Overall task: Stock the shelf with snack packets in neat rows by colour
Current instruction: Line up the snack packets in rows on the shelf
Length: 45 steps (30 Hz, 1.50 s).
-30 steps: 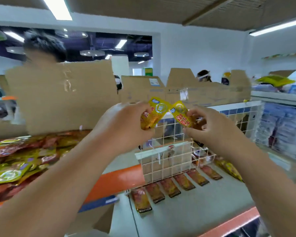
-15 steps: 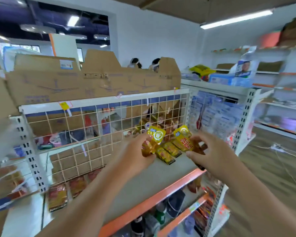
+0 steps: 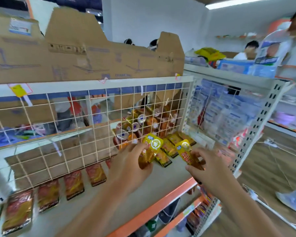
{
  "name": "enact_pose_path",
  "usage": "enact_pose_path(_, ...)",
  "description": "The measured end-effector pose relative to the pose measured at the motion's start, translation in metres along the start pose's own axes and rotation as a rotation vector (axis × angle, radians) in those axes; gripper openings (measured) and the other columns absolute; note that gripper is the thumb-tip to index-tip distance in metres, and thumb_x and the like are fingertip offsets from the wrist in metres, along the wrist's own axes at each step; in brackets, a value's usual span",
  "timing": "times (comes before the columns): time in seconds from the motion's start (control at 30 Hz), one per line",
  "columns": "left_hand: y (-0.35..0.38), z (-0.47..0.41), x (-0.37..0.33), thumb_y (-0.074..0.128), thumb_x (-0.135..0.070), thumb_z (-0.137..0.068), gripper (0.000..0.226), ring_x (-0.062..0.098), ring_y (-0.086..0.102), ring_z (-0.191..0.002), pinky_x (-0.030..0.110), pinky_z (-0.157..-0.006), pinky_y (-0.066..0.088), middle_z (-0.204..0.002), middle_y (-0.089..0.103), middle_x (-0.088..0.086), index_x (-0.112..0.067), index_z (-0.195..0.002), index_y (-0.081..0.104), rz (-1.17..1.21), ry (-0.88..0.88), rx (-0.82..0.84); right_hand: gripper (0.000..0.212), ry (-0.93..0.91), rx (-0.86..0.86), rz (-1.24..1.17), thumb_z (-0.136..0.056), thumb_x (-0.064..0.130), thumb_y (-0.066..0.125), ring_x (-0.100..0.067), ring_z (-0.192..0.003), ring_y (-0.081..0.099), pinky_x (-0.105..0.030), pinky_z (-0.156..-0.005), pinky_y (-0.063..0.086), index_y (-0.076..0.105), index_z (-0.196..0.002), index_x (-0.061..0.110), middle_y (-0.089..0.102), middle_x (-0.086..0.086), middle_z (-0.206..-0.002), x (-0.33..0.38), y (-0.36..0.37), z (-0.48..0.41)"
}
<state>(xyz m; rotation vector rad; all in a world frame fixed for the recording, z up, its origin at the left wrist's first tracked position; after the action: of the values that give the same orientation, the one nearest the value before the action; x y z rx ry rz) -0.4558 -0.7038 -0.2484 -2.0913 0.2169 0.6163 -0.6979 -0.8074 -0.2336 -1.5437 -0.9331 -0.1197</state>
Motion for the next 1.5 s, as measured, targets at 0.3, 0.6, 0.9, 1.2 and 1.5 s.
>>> enact_pose_path(0.3, 0.068, -0.044, 0.052, 0.07, -0.053, -0.082, 0.056, 0.018, 0.053, -0.121, 0.034, -0.091, 0.049, -0.134, 0.057, -0.011, -0.041, -0.135, 0.056, 0.023, -0.053, 0.09, 0.046, 0.08, 0.064, 0.031, -0.079, 0.04, 0.079, -0.002, -0.09, 0.06, -0.021, -0.077, 0.043, 0.062, -0.121, 0.034, 0.059, 0.017, -0.11, -0.04, 0.053, -0.07)
enact_pose_path(0.6, 0.162, -0.042, 0.06, 0.059, -0.057, -0.085, 0.06, 0.006, 0.04, -0.119, 0.022, -0.096, 0.036, -0.134, 0.048, -0.019, -0.036, -0.141, 0.05, 0.114, -0.155, 0.139, 0.046, 0.064, 0.11, 0.067, -0.079, 0.039, 0.078, -0.015, -0.097, 0.059, -0.035, -0.087, 0.051, 0.064, -0.122, 0.031, 0.059, 0.014, -0.104, -0.095, 0.093, -0.134)
enact_pose_path(0.9, 0.224, -0.051, 0.062, 0.069, -0.052, -0.076, 0.056, 0.002, 0.047, -0.108, 0.001, -0.089, 0.034, -0.119, 0.043, -0.02, -0.032, -0.128, 0.059, 0.111, -0.351, -0.019, 0.05, -0.059, 0.195, 0.125, -0.077, 0.043, 0.078, -0.028, -0.111, 0.053, -0.04, -0.085, 0.05, 0.065, -0.121, 0.022, 0.06, -0.001, -0.117, -0.146, 0.148, -0.21)
enact_pose_path(1.2, 0.235, -0.051, 0.064, 0.07, -0.053, -0.074, 0.058, 0.004, 0.051, -0.107, 0.002, -0.09, 0.033, -0.123, 0.049, -0.013, -0.029, -0.126, 0.062, 0.032, -0.384, -0.054, 0.055, -0.126, 0.228, 0.198, -0.077, 0.056, 0.072, -0.033, -0.113, 0.053, -0.04, -0.081, 0.051, 0.062, -0.118, 0.022, 0.056, -0.007, -0.122, -0.155, 0.174, -0.235)
enact_pose_path(1.5, 0.235, -0.053, 0.062, 0.069, -0.053, -0.075, 0.057, 0.001, 0.047, -0.108, 0.001, -0.092, 0.033, -0.122, 0.045, -0.019, -0.027, -0.125, 0.062, 0.02, -0.337, -0.063, 0.062, -0.117, 0.255, 0.205, -0.079, 0.057, 0.071, -0.033, -0.123, 0.046, -0.043, -0.087, 0.052, 0.056, -0.131, 0.026, 0.05, -0.005, -0.133, -0.155, 0.178, -0.235)
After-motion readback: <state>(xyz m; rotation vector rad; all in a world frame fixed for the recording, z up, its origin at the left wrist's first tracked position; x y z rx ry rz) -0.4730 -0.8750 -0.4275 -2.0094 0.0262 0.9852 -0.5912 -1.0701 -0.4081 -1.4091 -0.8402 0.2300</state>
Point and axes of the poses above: each hand's wrist, its own z-axis away from the middle knuckle, its own y-axis out of the palm, x = y × z, the point moved 4 cm from there along -z, towards the middle knuckle
